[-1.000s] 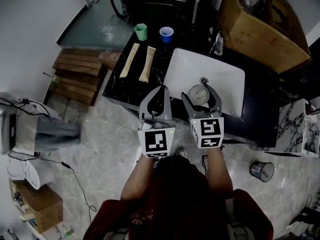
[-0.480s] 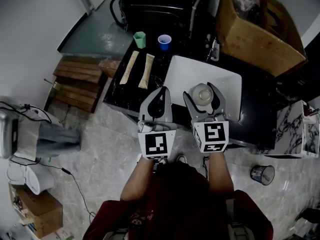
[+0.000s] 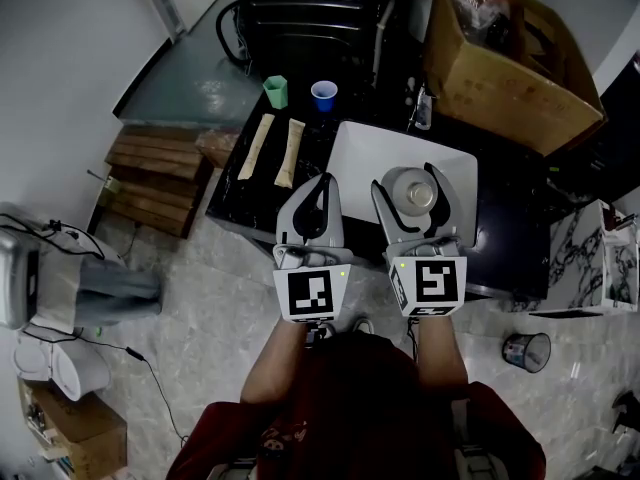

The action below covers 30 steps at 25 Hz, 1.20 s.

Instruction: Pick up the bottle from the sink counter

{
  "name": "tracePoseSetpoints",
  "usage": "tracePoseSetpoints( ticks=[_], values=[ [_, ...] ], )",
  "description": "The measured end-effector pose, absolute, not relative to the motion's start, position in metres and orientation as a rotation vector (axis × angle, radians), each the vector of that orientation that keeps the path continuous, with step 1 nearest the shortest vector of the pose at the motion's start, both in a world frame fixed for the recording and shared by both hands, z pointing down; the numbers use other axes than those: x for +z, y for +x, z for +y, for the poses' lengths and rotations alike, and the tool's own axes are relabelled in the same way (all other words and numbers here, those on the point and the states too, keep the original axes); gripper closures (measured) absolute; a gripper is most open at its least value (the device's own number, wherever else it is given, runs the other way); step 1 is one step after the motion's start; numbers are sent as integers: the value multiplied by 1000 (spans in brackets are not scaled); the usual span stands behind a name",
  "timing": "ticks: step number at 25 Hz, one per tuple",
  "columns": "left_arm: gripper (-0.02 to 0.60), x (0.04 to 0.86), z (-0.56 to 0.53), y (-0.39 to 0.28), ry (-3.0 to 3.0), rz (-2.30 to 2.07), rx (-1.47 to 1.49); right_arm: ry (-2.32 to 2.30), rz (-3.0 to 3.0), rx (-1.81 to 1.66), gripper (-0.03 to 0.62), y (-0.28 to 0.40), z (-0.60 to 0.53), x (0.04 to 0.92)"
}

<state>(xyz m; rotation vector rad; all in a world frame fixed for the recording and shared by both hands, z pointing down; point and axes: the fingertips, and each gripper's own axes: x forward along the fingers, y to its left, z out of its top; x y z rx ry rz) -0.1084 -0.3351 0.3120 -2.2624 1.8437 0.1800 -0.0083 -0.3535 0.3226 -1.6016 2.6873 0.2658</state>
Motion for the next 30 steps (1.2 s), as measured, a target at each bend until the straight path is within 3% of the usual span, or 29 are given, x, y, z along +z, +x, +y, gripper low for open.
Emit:
tracePoseSetpoints(
  ticks=[15,30],
  values=[
    [578,299,-330,-92,-2287,1789,245,-1665,2379,527,258,22,-320,284],
    [578,300,-328,-83,-2299,1766,236,-1676,2422,496,258,22,-322,290]
  ],
)
